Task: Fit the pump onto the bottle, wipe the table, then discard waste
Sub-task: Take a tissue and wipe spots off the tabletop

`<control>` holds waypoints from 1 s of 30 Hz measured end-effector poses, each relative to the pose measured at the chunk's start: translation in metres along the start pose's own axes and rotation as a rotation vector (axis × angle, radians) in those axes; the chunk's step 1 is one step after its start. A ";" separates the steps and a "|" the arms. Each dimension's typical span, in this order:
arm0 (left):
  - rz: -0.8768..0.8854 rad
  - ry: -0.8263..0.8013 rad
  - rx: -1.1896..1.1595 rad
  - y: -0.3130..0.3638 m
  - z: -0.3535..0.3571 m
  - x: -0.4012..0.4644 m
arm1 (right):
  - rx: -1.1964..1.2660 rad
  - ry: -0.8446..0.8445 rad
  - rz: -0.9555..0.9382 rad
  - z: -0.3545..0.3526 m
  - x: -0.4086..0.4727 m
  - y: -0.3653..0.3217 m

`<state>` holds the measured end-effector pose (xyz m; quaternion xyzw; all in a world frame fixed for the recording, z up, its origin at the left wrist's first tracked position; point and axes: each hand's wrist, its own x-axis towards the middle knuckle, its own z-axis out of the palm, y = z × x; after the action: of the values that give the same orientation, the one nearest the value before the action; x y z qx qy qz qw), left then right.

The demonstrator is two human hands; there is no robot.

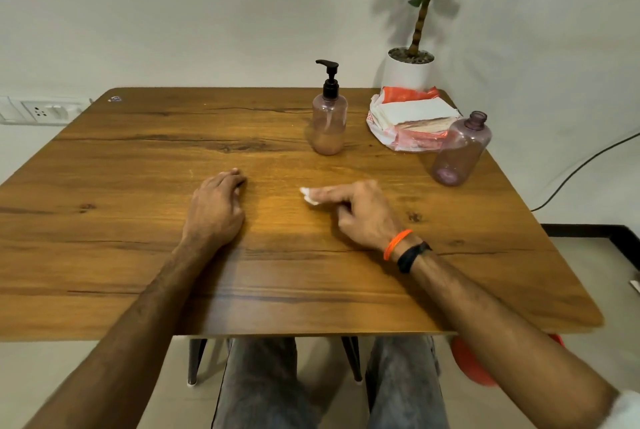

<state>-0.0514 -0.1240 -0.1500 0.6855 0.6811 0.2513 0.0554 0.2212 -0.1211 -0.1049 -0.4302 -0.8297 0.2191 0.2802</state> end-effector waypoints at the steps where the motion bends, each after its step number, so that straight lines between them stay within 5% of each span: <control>1: 0.002 -0.002 0.000 0.000 0.000 0.000 | -0.022 0.080 0.089 -0.006 0.009 0.009; 4: -0.005 0.006 0.022 0.001 0.000 0.000 | -0.148 0.138 0.318 -0.017 0.036 0.039; 8: -0.011 0.000 0.025 0.003 -0.001 0.000 | -0.328 -0.043 0.401 -0.009 0.048 0.053; 17: -0.004 0.042 0.037 0.005 0.001 0.000 | -0.157 -0.237 -0.164 0.026 -0.019 -0.023; 23: 0.005 0.028 0.014 0.011 -0.003 -0.002 | -0.118 0.121 0.197 -0.006 0.020 0.020; 26: 0.019 0.028 0.005 0.011 -0.005 -0.003 | -0.319 0.035 0.360 -0.012 0.033 0.046; 30: 0.008 0.030 0.014 0.009 -0.003 -0.002 | -0.372 -0.077 0.295 0.000 0.020 0.031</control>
<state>-0.0446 -0.1276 -0.1442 0.6849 0.6807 0.2569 0.0394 0.2296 -0.0878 -0.1183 -0.5825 -0.7939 0.1173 0.1293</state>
